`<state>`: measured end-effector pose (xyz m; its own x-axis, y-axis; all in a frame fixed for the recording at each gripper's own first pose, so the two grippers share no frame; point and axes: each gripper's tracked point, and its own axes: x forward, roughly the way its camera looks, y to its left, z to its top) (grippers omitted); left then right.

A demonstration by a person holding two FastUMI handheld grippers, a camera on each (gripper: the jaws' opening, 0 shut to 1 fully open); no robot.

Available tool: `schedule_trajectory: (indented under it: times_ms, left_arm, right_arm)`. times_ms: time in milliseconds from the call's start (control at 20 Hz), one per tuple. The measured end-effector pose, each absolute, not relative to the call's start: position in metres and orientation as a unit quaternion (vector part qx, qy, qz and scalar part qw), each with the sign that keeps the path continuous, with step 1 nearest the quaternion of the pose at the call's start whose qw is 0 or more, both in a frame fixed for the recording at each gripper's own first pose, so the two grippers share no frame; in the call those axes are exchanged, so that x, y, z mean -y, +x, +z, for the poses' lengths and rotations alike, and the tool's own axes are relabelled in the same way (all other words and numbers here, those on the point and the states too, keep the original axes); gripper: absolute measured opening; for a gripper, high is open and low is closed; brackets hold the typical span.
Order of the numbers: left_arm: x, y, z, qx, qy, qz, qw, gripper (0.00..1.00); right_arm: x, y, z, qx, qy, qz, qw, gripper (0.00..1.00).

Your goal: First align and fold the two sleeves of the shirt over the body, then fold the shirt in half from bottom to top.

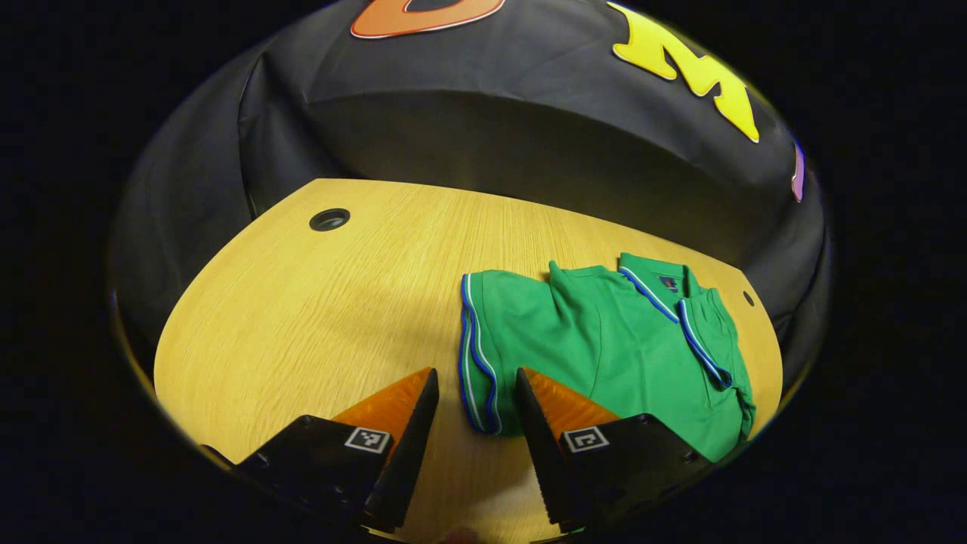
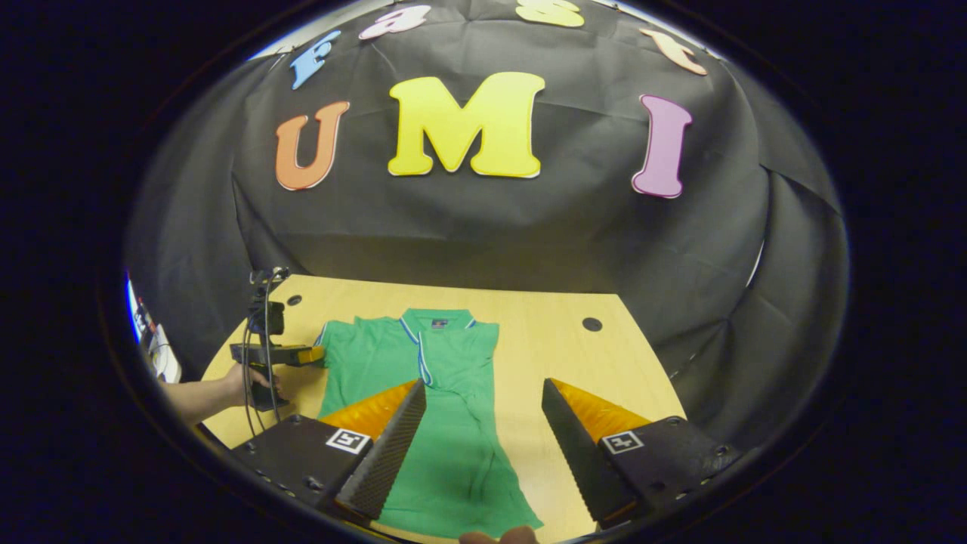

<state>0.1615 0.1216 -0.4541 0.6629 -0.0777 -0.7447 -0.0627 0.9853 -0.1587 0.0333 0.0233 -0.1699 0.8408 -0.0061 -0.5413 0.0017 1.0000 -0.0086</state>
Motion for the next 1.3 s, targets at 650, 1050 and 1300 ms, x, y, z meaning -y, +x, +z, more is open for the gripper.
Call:
schedule_trajectory:
  times_ms: [650, 1050, 1300]
  left_arm:
    - [-0.091, 0.176, -0.416, -0.376, -0.094, -0.058, 0.920, 0.03]
    - [-0.060, 0.186, -0.367, -0.355, -0.087, -0.067, 0.928, 0.04]
    - [-0.004, 0.197, -0.344, -0.348, -0.023, -0.095, 0.932, 0.03]
  right_arm:
    - [-0.003, 0.039, -0.176, -0.260, -0.024, -0.012, 0.965, 0.96]
    - [0.023, 0.042, -0.179, -0.258, 0.019, -0.017, 0.966, 0.96]
    - [0.054, 0.035, -0.177, -0.253, 0.032, -0.034, 0.966, 0.96]
